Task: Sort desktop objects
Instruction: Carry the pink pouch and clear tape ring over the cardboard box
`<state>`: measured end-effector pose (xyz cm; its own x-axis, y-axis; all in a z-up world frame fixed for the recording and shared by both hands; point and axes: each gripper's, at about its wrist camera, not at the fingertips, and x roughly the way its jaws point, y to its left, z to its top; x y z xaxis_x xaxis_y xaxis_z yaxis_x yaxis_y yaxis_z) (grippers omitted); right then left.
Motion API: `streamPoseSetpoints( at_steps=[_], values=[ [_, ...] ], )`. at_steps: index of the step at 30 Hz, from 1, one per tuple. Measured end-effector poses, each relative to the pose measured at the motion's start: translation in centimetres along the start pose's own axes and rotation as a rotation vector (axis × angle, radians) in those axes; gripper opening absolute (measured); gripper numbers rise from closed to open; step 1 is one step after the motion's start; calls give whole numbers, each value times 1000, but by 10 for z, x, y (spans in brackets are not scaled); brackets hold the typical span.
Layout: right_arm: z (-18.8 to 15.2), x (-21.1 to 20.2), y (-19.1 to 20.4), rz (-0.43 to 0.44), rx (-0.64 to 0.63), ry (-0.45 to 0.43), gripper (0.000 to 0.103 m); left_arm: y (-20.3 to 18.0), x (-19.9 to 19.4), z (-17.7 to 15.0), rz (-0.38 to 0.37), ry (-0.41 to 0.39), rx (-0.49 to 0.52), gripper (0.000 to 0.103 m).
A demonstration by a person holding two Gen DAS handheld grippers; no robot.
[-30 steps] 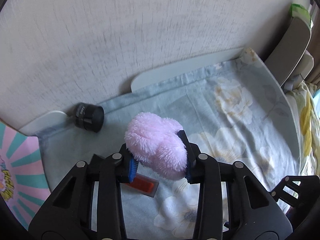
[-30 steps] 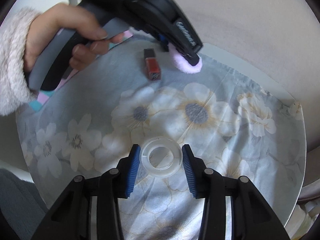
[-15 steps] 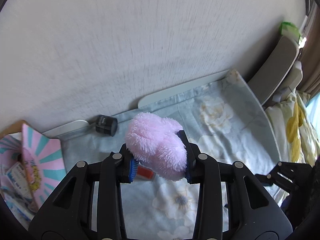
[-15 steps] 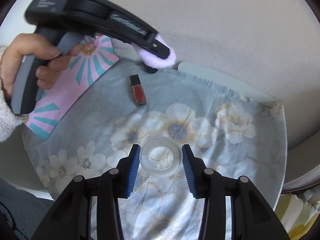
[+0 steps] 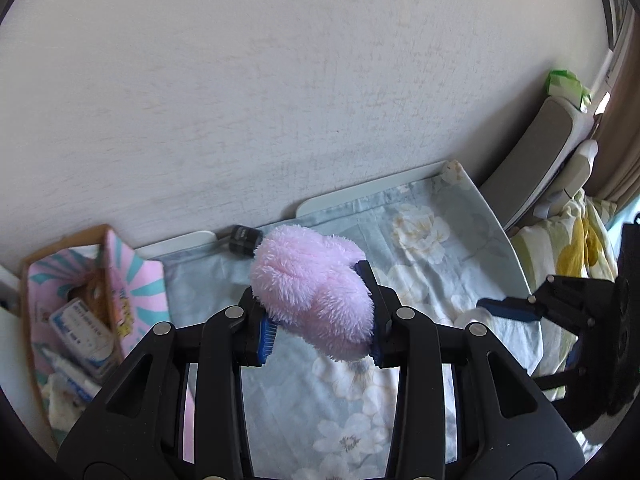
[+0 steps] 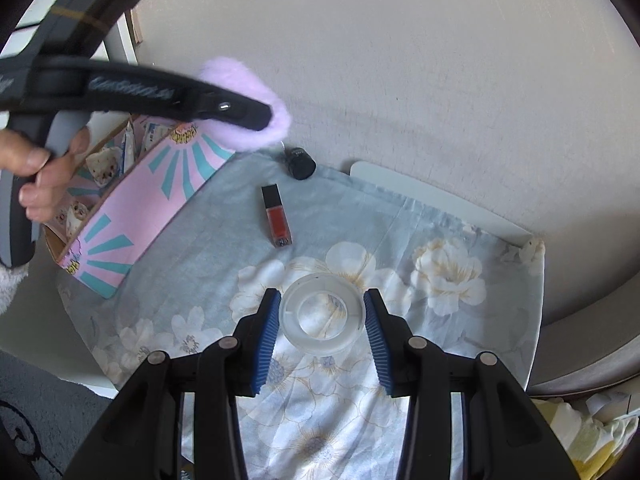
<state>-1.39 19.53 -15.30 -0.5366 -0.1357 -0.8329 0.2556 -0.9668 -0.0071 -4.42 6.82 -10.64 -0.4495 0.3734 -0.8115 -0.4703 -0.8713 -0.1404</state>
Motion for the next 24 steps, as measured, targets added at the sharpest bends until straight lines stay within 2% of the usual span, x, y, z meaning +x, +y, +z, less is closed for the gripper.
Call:
streamPoseSetpoints(
  at_steps=[3,7,24],
  values=[
    [7,0,-2,13,33,13,39,9,-14,-5,-12,-5,-44,32],
    [19,-2,1,33,38,1,39,23,-35,-15,16,-18,-81,32],
    [110,6,56,134,-130,-54,39,84,-106,-55,175,-115,-261,32]
  ],
)
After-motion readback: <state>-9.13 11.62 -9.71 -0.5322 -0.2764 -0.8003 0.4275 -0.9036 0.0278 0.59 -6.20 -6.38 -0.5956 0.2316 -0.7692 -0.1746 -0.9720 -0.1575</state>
